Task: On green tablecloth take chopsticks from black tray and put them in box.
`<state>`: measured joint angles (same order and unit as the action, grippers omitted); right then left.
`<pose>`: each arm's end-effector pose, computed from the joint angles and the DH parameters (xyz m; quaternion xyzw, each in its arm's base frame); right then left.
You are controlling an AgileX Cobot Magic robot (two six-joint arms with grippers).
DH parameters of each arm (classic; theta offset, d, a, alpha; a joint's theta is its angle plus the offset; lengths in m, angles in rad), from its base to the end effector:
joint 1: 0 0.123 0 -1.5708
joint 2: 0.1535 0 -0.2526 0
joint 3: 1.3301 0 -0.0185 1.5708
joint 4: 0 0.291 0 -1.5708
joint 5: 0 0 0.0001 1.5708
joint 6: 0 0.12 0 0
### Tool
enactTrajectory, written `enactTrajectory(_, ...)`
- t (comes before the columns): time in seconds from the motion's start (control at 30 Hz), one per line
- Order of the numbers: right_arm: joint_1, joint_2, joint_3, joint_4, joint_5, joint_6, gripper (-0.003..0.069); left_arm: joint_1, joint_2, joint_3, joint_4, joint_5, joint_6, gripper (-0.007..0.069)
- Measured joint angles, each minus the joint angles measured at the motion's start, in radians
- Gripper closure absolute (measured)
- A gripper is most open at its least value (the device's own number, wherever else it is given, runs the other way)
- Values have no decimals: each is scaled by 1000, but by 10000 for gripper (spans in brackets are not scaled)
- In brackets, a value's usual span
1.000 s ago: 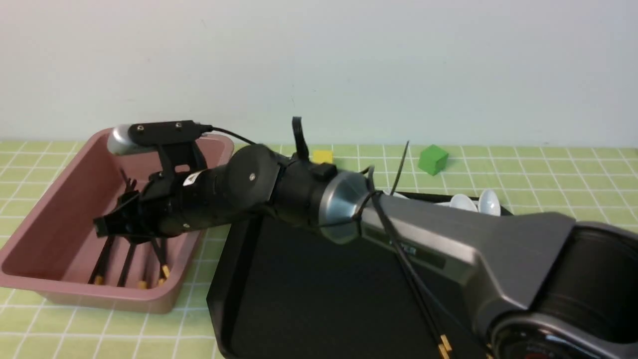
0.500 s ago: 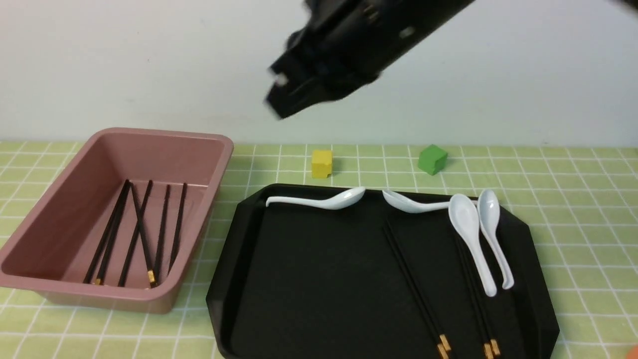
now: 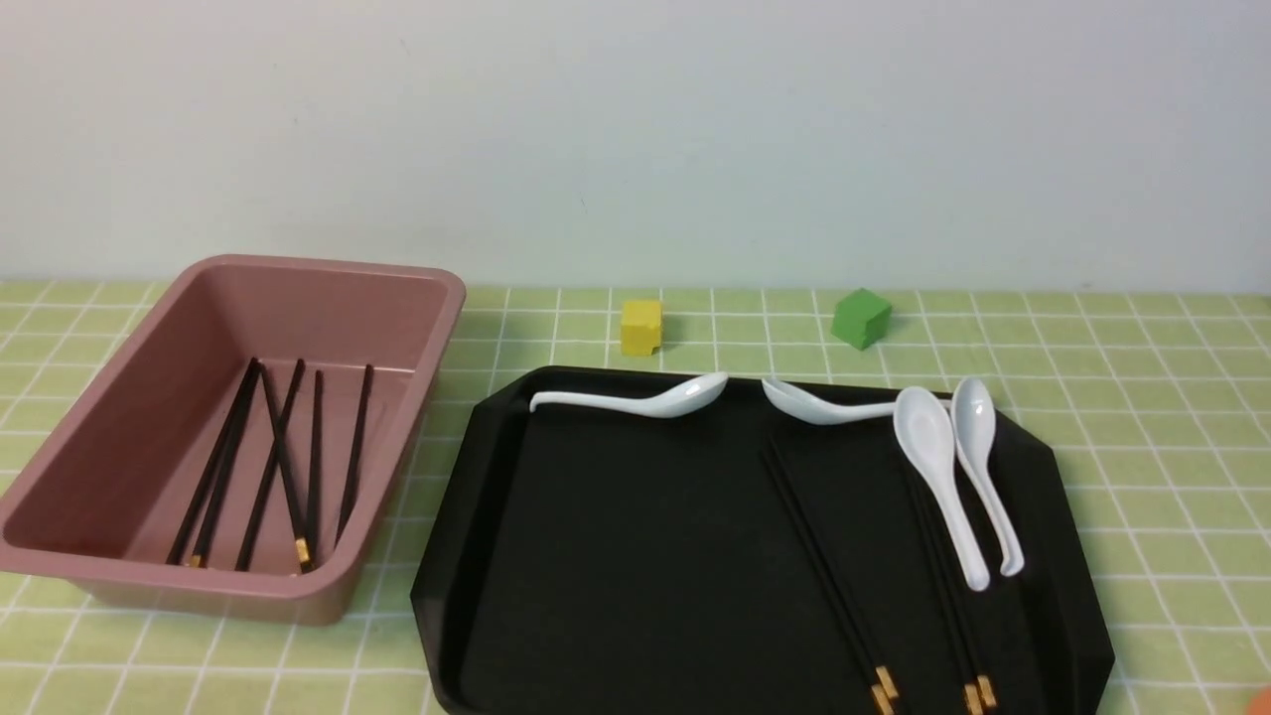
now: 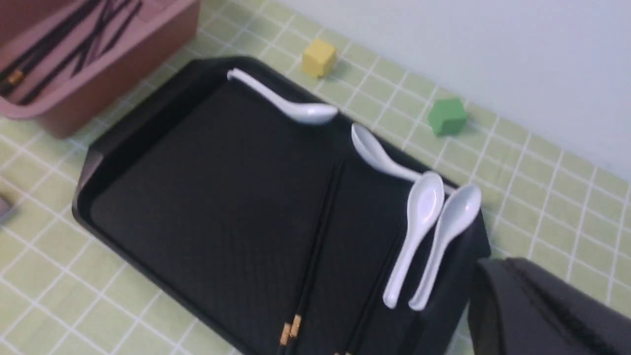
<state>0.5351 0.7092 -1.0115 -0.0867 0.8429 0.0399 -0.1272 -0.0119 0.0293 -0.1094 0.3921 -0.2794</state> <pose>0.1808 0.0982 0.3901 -0.2147 0.8195 0.1092 0.5200 0.1508 -0.0243 0.1596 -0.0903 0.8057 -0.1634 0.5622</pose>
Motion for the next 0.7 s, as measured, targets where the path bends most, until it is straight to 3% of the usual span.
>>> enactTrajectory(0.07,0,-126,155,7,-135,18,659,0,0,0,0,0,0,476)
enactTrajectory(0.17,0,-415,573,15,-483,106,659,0,0,0,0,0,0,472)
enactTrajectory(0.23,0,-528,686,15,-543,149,657,0,0,0,0,0,0,468)
enactTrajectory(0.37,0,-698,768,-7,-548,170,657,0,0,0,0,0,0,464)
enactTrajectory(0.7,0,-721,768,-30,-486,178,650,0,0,0,0,0,0,459)
